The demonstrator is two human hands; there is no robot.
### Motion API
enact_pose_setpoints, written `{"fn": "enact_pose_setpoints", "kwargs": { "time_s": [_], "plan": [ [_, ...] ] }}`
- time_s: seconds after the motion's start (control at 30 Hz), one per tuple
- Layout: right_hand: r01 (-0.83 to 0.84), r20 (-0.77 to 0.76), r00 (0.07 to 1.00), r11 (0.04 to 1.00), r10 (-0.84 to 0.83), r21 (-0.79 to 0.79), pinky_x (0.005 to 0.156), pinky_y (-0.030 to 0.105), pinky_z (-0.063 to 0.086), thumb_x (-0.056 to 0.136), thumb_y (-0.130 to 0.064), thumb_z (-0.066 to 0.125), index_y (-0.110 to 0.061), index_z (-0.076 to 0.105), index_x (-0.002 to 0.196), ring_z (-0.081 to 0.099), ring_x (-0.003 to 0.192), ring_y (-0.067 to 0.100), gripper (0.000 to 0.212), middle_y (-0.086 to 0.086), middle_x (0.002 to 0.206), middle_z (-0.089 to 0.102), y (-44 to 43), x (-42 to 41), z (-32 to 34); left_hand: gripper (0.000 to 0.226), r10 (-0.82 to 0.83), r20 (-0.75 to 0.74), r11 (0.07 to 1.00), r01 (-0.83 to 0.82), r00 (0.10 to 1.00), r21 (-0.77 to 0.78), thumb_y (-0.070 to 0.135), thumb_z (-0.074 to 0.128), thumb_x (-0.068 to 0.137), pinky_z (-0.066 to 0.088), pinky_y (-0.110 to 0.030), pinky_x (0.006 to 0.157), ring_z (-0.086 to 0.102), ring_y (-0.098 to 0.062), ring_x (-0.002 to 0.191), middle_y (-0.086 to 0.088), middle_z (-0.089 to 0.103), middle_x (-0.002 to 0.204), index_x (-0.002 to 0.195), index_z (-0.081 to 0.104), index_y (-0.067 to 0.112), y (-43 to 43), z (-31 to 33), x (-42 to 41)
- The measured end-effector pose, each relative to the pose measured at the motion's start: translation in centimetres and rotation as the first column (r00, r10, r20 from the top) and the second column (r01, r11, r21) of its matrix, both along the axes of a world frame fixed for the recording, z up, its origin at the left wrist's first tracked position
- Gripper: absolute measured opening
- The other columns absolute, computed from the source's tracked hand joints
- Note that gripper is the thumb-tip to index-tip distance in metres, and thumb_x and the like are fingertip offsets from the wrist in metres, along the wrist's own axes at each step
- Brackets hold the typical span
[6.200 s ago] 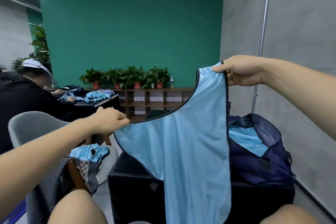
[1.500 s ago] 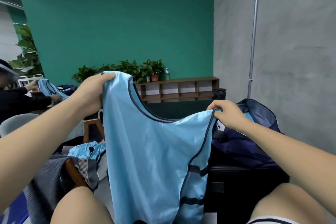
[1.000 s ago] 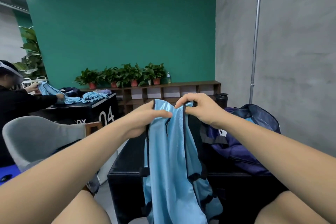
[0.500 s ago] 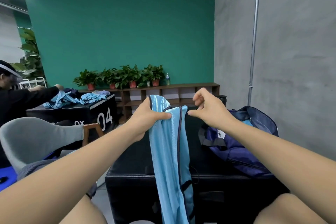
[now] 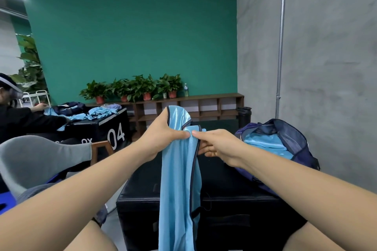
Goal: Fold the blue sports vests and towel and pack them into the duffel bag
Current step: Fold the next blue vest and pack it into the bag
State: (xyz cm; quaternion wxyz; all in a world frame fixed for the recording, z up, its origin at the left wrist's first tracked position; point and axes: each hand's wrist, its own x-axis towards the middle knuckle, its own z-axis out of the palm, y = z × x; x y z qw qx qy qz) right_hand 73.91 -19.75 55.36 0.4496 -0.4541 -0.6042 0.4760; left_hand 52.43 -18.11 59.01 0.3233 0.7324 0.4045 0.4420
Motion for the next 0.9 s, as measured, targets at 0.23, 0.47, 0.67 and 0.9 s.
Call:
{"fn": "enact_pose_setpoints", "kwargs": {
  "time_s": [0.23,0.47,0.67,0.9],
  "plan": [
    [0.099,-0.017,0.995,0.99,-0.097,0.103,0.077,0.026,0.05,0.097,-0.029,0.079,-0.016,0.08,0.094,0.071,0.073,0.005,0.013,-0.004,0.089,0.081,0.1,-0.6,-0.7,0.058,-0.014,0.097,0.999,0.017,0.995,-0.035,0.027,0.093,0.081,0.06,-0.049,0.101,0.075,-0.018,0.108,0.006,0.077,0.115,0.128,0.061,0.035,0.3,-0.3,-0.6],
    [0.071,0.137,0.986,0.987,-0.091,0.141,0.081,0.028,0.049,0.103,-0.016,0.068,-0.013,0.081,0.1,0.067,0.078,0.006,0.013,-0.004,0.092,0.08,1.0,1.4,0.2,0.034,0.125,0.203,0.975,-0.082,0.971,-0.206,0.034,0.072,0.099,0.059,-0.037,0.089,0.075,-0.016,0.105,0.006,0.081,0.104,0.128,0.055,0.028,0.9,-0.7,-0.8],
    [-0.075,0.277,0.96,0.987,0.033,0.145,0.086,0.027,0.048,0.109,-0.019,0.058,-0.021,0.08,0.111,0.065,0.096,0.006,0.022,-0.005,0.111,0.08,0.8,2.0,1.1,0.054,-0.019,0.211,0.893,0.111,0.977,-0.437,0.038,0.08,0.091,0.06,-0.043,0.096,0.077,-0.021,0.108,0.001,0.077,0.125,0.138,0.056,0.027,1.0,-2.0,-0.1],
    [-0.003,0.291,0.955,0.982,-0.053,0.186,0.074,0.029,0.049,0.096,-0.011,0.067,-0.003,0.071,0.101,0.058,0.08,0.015,0.01,0.001,0.088,0.072,0.6,2.9,1.4,0.058,-0.072,0.2,0.944,0.131,0.977,-0.303,0.015,0.09,0.084,0.056,-0.052,0.106,0.076,-0.029,0.113,-0.008,0.078,0.122,0.135,0.061,0.013,1.5,-1.6,-0.3]
  ]
}}
